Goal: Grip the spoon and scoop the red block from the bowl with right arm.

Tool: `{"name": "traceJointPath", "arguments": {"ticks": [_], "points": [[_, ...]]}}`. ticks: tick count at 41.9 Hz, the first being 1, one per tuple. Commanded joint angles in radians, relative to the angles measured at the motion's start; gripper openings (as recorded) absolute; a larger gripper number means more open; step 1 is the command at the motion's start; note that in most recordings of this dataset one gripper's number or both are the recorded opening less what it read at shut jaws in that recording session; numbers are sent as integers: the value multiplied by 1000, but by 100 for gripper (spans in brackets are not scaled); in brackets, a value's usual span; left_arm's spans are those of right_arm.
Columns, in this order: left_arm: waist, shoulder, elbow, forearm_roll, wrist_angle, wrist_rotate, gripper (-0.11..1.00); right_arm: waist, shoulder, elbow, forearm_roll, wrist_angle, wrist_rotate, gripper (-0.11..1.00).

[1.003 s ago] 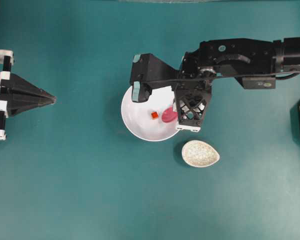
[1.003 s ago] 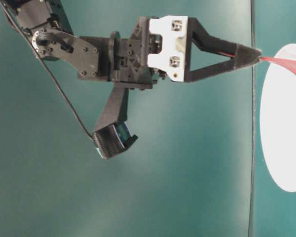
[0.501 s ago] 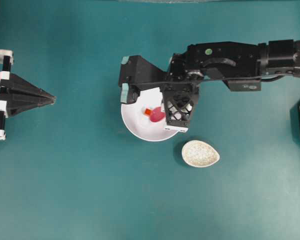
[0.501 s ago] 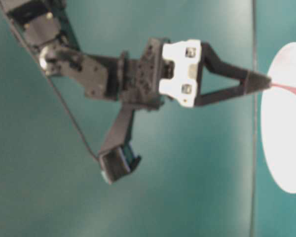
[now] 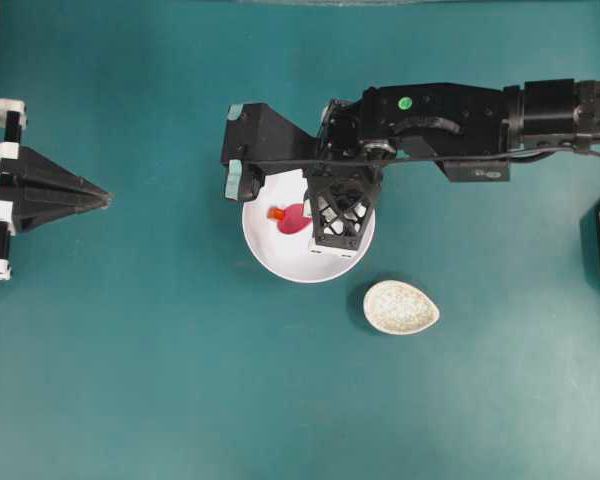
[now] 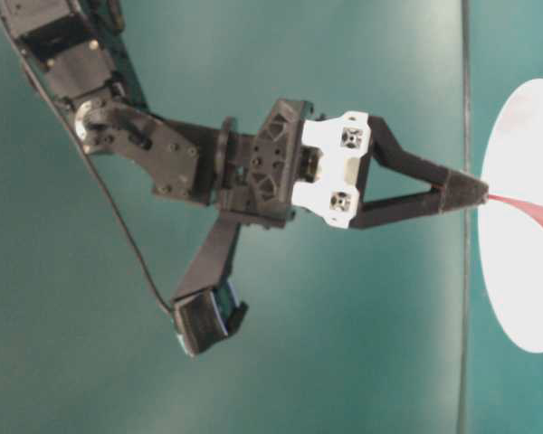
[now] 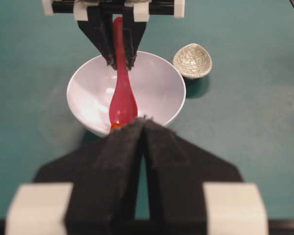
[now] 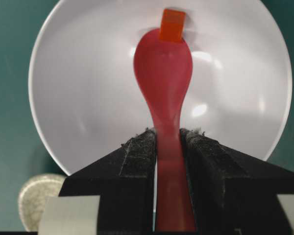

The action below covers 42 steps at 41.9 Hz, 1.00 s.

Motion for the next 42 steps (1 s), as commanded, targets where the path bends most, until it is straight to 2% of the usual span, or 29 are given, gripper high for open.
{"name": "traceJointPath", "arguments": {"ticks": [1, 12, 42], "points": [[-2, 5, -15, 2, -5, -3, 0, 3, -20, -37, -2, -8, 6, 25], [-2, 5, -15, 2, -5, -6, 0, 3, -23, -77, -2, -9, 9, 25], [-2, 5, -15, 2, -5, -8, 0, 5, -71, -49, 2, -34, 11, 25]]}}
